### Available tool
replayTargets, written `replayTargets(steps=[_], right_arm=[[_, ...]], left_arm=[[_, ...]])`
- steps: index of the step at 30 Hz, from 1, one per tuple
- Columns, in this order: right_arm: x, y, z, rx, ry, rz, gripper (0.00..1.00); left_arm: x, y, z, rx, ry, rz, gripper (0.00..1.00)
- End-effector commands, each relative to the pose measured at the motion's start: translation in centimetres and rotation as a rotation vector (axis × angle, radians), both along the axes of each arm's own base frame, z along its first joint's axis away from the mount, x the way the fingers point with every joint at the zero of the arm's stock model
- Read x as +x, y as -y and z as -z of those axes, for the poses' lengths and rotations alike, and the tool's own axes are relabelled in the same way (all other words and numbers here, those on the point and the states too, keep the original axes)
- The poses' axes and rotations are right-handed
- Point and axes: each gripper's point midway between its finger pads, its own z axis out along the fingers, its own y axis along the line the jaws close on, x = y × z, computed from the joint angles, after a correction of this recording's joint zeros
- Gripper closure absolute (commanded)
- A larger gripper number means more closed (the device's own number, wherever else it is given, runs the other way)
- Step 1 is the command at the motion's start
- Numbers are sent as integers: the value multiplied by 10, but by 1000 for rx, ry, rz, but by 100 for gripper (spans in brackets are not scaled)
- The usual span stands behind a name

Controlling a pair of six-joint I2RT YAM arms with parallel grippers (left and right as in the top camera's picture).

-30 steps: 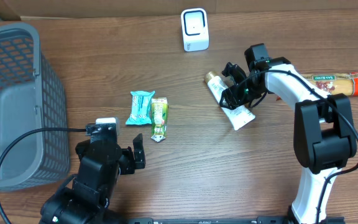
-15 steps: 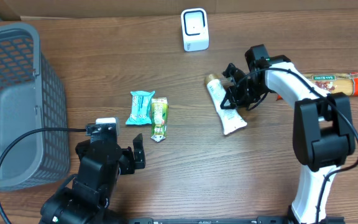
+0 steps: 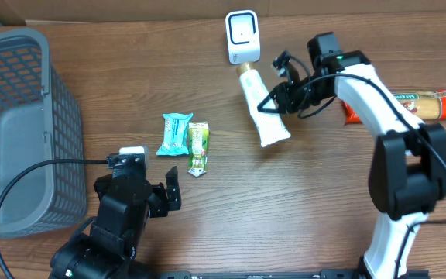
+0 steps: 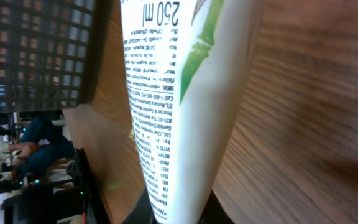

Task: Scan the item barcode
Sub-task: 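Rotate the conditioner tube upright and raise it to the scanner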

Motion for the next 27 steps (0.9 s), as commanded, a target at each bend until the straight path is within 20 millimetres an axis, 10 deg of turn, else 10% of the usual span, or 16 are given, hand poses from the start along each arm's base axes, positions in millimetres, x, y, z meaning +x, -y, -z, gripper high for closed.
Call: replayTargets(steps=[1,14,21,27], right_arm=[[-3,-5,-84,75,173,0,96],[-6,3,-103,-6,261,34,96],[29,14,-82,-279,331,243,96],[65,22,-102,-534,582,409,96]], left_arm=[[1,-1,2,-1,1,-12,0],[1,-1,2,-1,0,-12,0],[1,-1,2,-1,1,-12,0],[1,-1,2,-1,1,-12,1]])
